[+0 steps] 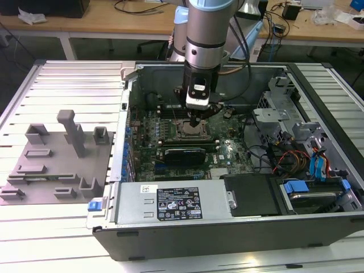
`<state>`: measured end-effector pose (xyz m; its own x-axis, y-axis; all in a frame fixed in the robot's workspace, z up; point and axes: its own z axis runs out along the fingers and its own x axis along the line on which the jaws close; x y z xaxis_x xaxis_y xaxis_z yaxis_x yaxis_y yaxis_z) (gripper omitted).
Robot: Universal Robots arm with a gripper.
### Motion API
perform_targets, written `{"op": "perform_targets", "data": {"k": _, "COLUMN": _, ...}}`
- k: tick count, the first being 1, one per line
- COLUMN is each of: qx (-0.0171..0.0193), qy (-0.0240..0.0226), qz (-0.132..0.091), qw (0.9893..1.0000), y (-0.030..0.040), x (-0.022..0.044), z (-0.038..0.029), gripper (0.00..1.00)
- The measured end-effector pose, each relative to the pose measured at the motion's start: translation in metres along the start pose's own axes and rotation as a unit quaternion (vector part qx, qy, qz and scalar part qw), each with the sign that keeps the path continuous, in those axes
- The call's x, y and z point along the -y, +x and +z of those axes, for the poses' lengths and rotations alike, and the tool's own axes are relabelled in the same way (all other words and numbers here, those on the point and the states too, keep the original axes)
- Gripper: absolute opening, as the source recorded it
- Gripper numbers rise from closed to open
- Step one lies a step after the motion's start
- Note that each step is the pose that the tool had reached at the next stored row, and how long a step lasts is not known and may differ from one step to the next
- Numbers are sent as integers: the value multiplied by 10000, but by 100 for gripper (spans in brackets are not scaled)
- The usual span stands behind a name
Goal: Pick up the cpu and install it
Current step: 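Close the cpu cover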
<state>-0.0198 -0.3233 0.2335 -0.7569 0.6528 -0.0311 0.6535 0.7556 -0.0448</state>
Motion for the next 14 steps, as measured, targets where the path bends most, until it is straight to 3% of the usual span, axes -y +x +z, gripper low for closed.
{"op": "perform_targets", "data": {"k": 4, "qx": 24, "qy": -2, "qz": -366, "qw": 9993, "y": 0, "x": 0, "z": 0, "gripper": 11}}
{"op": "perform_targets", "data": {"k": 5, "qx": 32, "qy": -7, "qz": -524, "qw": 9986, "y": 0, "x": 0, "z": 0, "gripper": 11}}
{"op": "perform_targets", "data": {"k": 7, "qx": 52, "qy": -19, "qz": -927, "qw": 9957, "y": 1, "x": 0, "z": 2, "gripper": 11}}
{"op": "perform_targets", "data": {"k": 9, "qx": 61, "qy": -25, "qz": -1128, "qw": 9936, "y": 0, "x": 0, "z": 2, "gripper": 11}}
{"op": "perform_targets", "data": {"k": 11, "qx": 74, "qy": -33, "qz": -1406, "qw": 9900, "y": 1, "x": 0, "z": 3, "gripper": 11}}
{"op": "perform_targets", "data": {"k": 14, "qx": 87, "qy": -42, "qz": -1688, "qw": 9856, "y": 0, "x": 0, "z": 5, "gripper": 11}}
